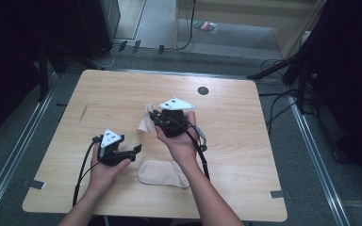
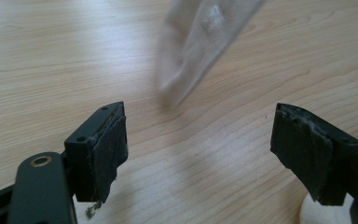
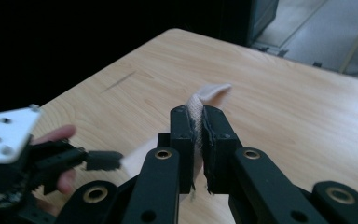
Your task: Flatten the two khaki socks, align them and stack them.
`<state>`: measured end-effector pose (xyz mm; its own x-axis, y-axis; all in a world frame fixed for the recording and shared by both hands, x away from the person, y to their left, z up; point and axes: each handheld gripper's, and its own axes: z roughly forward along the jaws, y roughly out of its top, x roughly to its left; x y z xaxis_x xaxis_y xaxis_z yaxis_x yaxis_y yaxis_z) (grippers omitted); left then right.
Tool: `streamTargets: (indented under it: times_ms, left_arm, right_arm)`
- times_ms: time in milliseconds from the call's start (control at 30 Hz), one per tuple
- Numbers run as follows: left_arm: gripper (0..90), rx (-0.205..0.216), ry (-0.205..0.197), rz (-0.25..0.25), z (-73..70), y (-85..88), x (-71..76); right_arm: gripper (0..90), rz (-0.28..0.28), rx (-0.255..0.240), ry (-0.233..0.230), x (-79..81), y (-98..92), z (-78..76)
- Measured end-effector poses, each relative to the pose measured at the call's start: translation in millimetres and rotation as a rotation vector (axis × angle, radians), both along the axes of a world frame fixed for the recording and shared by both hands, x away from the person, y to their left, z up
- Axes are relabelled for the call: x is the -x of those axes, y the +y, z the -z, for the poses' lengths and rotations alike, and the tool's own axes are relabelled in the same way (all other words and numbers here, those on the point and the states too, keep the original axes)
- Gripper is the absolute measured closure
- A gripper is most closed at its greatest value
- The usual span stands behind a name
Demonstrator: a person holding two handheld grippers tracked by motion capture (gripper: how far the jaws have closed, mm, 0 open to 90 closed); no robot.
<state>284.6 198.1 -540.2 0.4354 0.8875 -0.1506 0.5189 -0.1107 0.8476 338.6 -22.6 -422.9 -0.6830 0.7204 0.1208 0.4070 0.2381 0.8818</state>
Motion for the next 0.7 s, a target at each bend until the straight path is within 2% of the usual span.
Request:
streamTargets:
  times_ms: [33, 67, 100, 133, 167, 200, 233, 267, 300, 333, 367, 400, 433, 467, 533, 600, 700]
  left_arm:
    - [19.5, 0.004, -0.004, -0.002, -0.1, 2.9, 1.1]
    - [19.5, 0.011, -0.006, -0.002, 0.1, 5.1, 2.2]
    - [19.5, 0.014, -0.001, 0.009, 0.3, 7.9, 3.1]
    - [19.4, 0.016, 0.002, 0.015, 0.7, 8.6, 3.5]
    - [19.3, 0.024, 0.010, 0.042, 1.4, 9.5, 4.5]
    - [19.3, 0.024, 0.010, 0.042, 1.4, 9.5, 4.5]
    - [19.3, 0.024, 0.011, 0.057, 1.5, 9.7, 4.4]
    - [19.3, 0.027, 0.007, 0.058, 1.9, 8.4, 4.3]
    - [19.5, 0.024, 0.008, 0.055, 2.2, 7.4, 3.8]
    - [21.3, 0.020, 0.010, 0.051, 2.6, 6.9, 2.8]
    - [21.3, 0.019, 0.012, 0.040, 2.8, 6.3, 2.1]
    - [22.9, 0.013, 0.024, 0.018, 3.0, 6.5, 0.1]
    - [24.9, 0.016, 0.032, 0.001, 3.0, 7.0, -1.3]
    - [26.6, 0.027, 0.039, -0.025, 3.0, 8.1, -3.4]
    - [32.4, 0.073, 0.048, -0.059, 1.4, 13.7, -8.1]
    - [41.5, 0.086, 0.050, -0.070, -0.6, 15.7, -11.5]
    - [50.4, 0.099, 0.047, -0.067, -6.3, 13.2, -20.7]
  right_arm:
    - [84.0, 0.023, -0.001, 0.048, -5.5, -10.2, 7.5]
    - [84.0, 0.023, -0.001, 0.048, -5.5, -10.2, 7.5]
    - [84.0, 0.039, 0.010, 0.073, -9.6, -16.8, 15.2]
    - [84.0, 0.058, 0.026, 0.108, -14.9, -25.6, 27.5]
    - [83.9, 0.070, 0.055, 0.168, -22.3, -38.9, 47.2]
    - [83.9, 0.077, 0.068, 0.205, -25.6, -46.3, 58.3]
    - [83.9, 0.077, 0.068, 0.205, -25.6, -46.3, 58.3]
    - [83.8, 0.092, 0.089, 0.226, -27.5, -53.0, 68.1]
    - [83.6, 0.108, 0.122, 0.225, -29.7, -60.7, 78.6]
    - [81.2, 0.151, 0.155, 0.226, -33.5, -73.3, 91.5]
    - [81.2, 0.151, 0.155, 0.226, -33.5, -73.3, 91.5]
    - [76.1, 0.162, 0.155, 0.224, -35.2, -78.4, 95.2]
    - [64.8, 0.203, 0.163, 0.198, -36.9, -86.9, 99.8]
    - [60.8, 0.226, 0.165, 0.188, -37.6, -90.7, 101.1]
    - [60.9, 0.258, 0.132, 0.174, -36.6, -101.2, 101.5]
    - [61.9, 0.266, 0.092, 0.169, -33.6, -107.5, 99.5]
    - [62.4, 0.257, 0.088, 0.164, -29.7, -107.1, 99.0]
